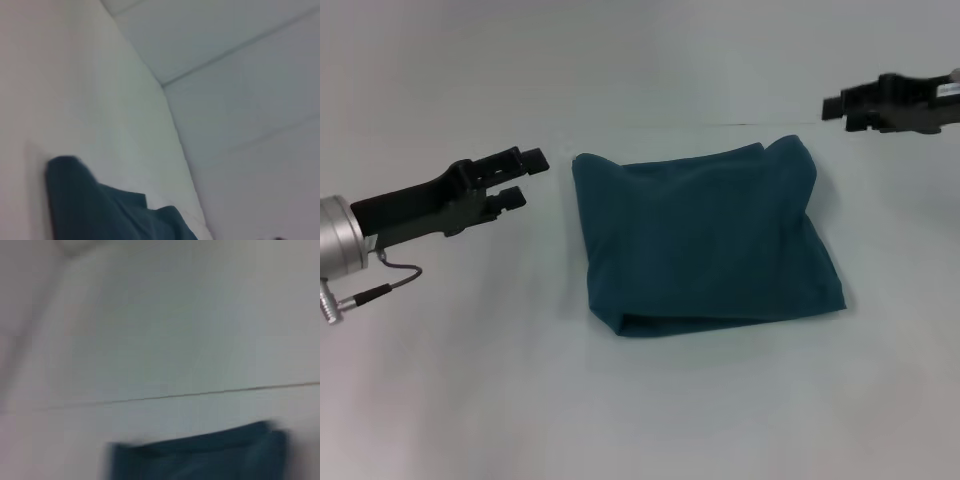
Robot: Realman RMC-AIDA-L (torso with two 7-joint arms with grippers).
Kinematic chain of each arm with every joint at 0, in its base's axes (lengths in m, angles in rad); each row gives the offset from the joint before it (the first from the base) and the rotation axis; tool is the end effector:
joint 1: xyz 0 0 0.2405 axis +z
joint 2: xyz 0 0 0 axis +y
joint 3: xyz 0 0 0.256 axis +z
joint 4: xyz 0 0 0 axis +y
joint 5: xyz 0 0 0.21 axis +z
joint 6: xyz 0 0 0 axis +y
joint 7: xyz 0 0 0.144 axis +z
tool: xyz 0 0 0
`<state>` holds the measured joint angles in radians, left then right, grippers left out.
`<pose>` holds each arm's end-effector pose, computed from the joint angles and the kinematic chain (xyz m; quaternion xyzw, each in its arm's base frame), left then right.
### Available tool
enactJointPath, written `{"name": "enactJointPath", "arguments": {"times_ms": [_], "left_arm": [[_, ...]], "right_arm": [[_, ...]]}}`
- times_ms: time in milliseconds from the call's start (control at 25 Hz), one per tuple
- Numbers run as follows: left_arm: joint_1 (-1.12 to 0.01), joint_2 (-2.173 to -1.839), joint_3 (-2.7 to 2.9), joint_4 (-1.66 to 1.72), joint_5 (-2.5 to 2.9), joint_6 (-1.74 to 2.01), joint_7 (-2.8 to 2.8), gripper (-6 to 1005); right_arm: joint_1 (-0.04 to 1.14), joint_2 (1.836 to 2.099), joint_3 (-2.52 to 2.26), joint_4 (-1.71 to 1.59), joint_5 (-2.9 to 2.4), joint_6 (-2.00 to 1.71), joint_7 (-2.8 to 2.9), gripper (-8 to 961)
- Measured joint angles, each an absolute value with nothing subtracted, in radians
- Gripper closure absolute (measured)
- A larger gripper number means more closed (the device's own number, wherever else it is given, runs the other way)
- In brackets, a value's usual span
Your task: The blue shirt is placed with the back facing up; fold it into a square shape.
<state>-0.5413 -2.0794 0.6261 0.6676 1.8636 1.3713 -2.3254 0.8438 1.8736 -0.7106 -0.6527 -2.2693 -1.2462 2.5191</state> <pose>-0.2655 0.3665 0.0250 -0.6868 -0.6198 -0.3659 0.1011 0.2236 0.4547 0.0846 -0.7738 0.5703 0.1683 0.2183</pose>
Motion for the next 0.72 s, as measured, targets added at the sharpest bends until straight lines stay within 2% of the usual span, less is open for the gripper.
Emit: {"name": "enactJointPath", "arguments": {"times_ms": [120,240,320,520,640,720], "left_arm": [[-0.554,-2.076,0.631,0.672,1.862,1.374,-2.233,148],[-0.565,-2.081,0.627,0.669,1.858,1.338,-2.121,148],[-0.571,-2.089,0.647,0.660,1.863,1.274,-2.094,148],[-0.598,-2.100,0.739,0.637,1.869,1.119,-2.085,148],[-0.628,-2.114,0.757,0.634,1.869,1.048,-2.064,149],[-0.657,-2.120,0.775,0.620,1.874,0.981,-2.034,149]], "right_arm": [[0.781,1.843,-0.658,-0.653,-2.118,-1.432,2.478,472],[0.690,1.843,-0.645,-0.654,-2.033,-1.563,2.389,460],[0.622,1.863,-0.632,-0.647,-1.999,-1.600,2.314,432],[0.433,1.946,-0.553,-0.634,-1.929,-1.625,2.135,362],[0.348,1.977,-0.498,-0.634,-1.911,-1.651,2.045,321],[0.311,1.983,-0.478,-0.629,-1.911,-1.662,2.008,293]]}}
